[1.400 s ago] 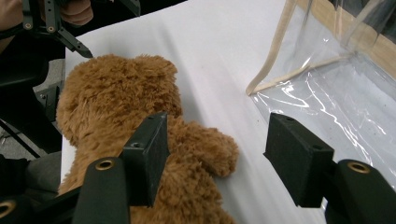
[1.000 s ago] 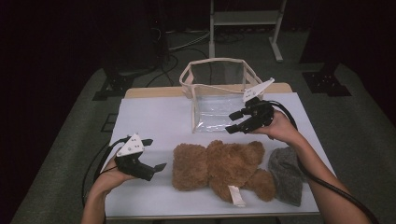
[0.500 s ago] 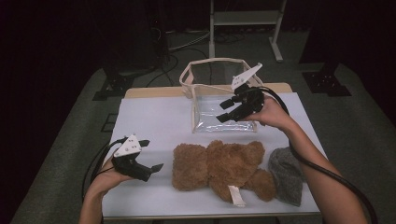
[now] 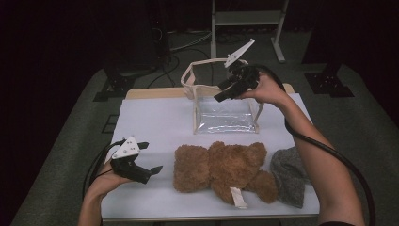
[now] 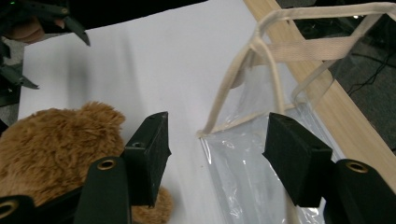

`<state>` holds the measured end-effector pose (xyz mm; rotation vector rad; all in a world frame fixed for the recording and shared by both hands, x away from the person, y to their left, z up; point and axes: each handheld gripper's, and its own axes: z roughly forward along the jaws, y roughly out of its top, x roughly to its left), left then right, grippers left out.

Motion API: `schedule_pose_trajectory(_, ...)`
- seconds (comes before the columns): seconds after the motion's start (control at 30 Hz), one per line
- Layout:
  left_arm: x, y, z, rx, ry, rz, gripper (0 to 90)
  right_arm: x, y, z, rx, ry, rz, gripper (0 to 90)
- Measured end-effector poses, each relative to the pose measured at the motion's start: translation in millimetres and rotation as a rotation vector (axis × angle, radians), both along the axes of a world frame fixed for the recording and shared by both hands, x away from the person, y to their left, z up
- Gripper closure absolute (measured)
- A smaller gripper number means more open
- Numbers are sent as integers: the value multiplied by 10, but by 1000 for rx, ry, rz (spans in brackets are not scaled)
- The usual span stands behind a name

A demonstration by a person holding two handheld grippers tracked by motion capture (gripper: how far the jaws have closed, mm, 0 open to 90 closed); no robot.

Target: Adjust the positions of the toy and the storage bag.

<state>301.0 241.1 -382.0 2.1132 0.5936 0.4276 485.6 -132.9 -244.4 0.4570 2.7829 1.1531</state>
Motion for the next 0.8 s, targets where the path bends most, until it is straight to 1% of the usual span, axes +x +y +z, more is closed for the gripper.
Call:
schedule_pose_trajectory(0.07,1,2,-3,-2,2,3,31,75,2,4,2,5,-11,394)
schedule_pose_trajectory(0.17,1,6,-4,-3,3,4,31,159,-1,-3,-14,6,-25,400)
schedule_pose_trajectory(0.3,1,11,-4,-4,2,5,31,259,-39,-62,-14,20,-57,443)
schedule_pose_trajectory(0.33,0,13,-4,-3,1,6,31,287,-49,-97,-23,21,-65,454)
schedule_pose_trajectory(0.37,0,13,-5,-5,1,7,31,298,-55,-116,-33,19,-74,475)
schedule_pose_trajectory(0.4,1,17,-4,1,1,4,31,312,-62,-145,-38,23,-81,507)
schedule_pose_trajectory(0.43,1,18,-6,3,3,2,31,321,-67,-168,-52,21,-91,546)
schedule_pose_trajectory(0.47,5,20,-11,10,6,-1,31,325,-67,-188,-67,13,-105,614)
schedule_pose_trajectory(0.5,7,17,-18,11,7,1,31,331,-71,-205,-71,33,-108,660)
schedule_pose_trajectory(0.53,11,18,-23,19,9,-1,31,332,-72,-220,-78,35,-102,705)
schedule_pose_trajectory(0.57,10,8,-33,8,12,4,31,323,-66,-232,-83,34,-105,764)
schedule_pose_trajectory(0.6,12,8,-34,12,12,3,32,320,-64,-244,-83,44,-94,811)
schedule_pose_trajectory(0.63,12,5,-33,11,12,4,31,304,-55,-250,-95,40,-95,853)
schedule_pose_trajectory(0.67,11,3,-30,12,12,3,31,289,-51,-254,-98,38,-94,862)
schedule_pose_trajectory(0.7,11,-2,-25,9,8,0,32,278,-49,-256,-95,49,-88,864)
schedule_pose_trajectory(0.77,8,-3,-12,11,6,2,31,247,-43,-252,-101,49,-82,868)
schedule_pose_trajectory(0.8,11,0,-5,12,1,-1,31,235,-41,-254,-99,55,-70,869)
